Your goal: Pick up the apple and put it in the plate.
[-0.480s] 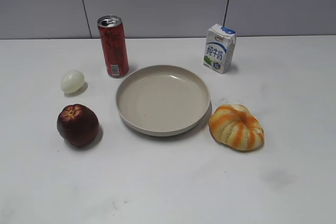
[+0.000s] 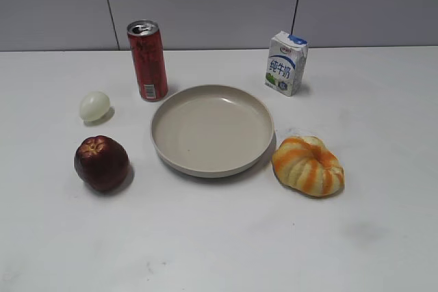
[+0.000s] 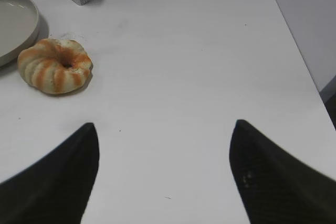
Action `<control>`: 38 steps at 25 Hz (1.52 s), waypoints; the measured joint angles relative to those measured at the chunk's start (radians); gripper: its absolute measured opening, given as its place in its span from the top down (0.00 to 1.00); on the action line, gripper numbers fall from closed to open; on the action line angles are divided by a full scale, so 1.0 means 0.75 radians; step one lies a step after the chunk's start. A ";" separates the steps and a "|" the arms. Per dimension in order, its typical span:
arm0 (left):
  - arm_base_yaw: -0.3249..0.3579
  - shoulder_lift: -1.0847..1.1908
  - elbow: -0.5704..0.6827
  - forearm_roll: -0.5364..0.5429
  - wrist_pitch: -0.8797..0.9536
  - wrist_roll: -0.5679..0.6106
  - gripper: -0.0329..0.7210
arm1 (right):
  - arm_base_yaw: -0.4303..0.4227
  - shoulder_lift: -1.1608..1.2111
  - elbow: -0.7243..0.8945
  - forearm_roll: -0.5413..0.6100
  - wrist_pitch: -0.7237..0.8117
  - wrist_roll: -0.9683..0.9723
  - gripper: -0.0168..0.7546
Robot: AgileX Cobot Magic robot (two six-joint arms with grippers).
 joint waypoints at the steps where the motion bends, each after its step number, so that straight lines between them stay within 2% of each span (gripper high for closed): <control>1: 0.000 0.000 0.000 0.000 0.000 0.000 0.20 | 0.000 0.000 0.000 0.000 0.000 0.000 0.22; 18: 0.000 0.052 -0.004 -0.001 -0.014 0.000 0.20 | 0.000 0.000 0.000 0.000 0.000 0.000 0.22; 26: 0.000 0.474 -0.139 -0.004 -0.191 0.006 0.20 | 0.000 0.000 0.000 0.000 0.000 0.000 0.22; 31: -0.006 0.807 -0.235 -0.053 -0.249 0.114 0.20 | 0.000 0.000 0.000 0.000 0.000 0.000 0.22; 34: -0.064 1.016 -0.313 -0.090 -0.287 0.170 0.20 | 0.000 0.000 0.000 0.000 0.000 0.000 0.22; 38: -0.200 1.267 -0.414 -0.097 -0.299 0.250 0.18 | 0.000 0.000 0.000 0.000 0.000 0.000 0.22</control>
